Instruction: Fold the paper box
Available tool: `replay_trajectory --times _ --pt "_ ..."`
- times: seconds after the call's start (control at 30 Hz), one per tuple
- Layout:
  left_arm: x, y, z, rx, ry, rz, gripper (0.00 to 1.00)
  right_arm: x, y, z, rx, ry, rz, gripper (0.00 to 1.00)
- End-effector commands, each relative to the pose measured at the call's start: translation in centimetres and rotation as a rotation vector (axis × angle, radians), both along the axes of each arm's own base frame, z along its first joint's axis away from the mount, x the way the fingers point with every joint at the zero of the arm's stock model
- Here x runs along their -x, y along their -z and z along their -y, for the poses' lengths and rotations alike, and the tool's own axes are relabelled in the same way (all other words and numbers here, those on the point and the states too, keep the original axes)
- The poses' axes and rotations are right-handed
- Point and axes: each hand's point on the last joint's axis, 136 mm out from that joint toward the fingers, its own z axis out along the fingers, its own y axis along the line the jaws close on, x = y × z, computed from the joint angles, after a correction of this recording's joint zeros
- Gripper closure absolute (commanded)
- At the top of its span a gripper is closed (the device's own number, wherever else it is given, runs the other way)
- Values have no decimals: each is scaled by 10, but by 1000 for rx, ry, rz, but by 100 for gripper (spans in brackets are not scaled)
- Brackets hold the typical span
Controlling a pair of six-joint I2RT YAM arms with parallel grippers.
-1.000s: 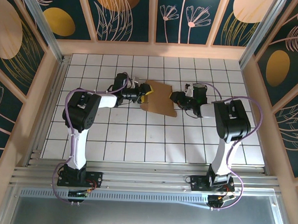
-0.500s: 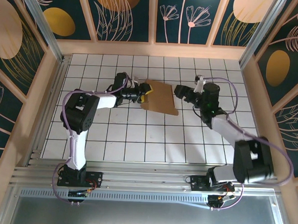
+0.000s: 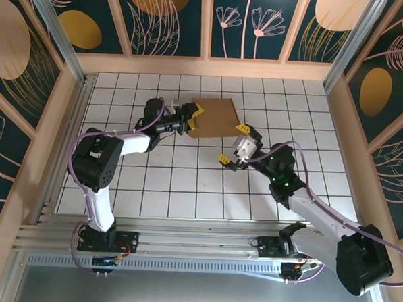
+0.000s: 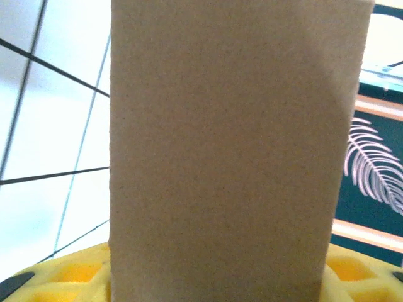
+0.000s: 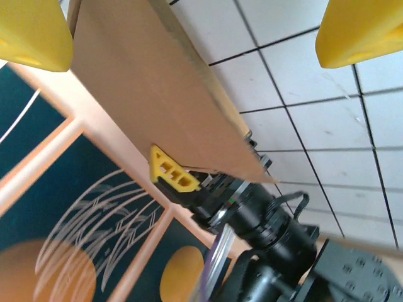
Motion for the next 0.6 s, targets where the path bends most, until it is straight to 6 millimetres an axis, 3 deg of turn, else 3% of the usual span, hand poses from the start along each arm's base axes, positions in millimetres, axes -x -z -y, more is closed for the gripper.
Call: replay_trajectory --times 0.0,0.13,0.33,0.57 --pt "-3 -25 0 94 -42 -64 46 -16 -18 -2 238 76 332 1" --pt "-4 -26 -1 89 -51 -63 46 -35 -23 -13 362 129 421 1" --pt "-5 -28 1 75 -46 -64 46 -60 10 -32 589 90 395 1" --pt "-5 -32 0 76 -50 -55 45 -93 29 -41 736 173 401 2"
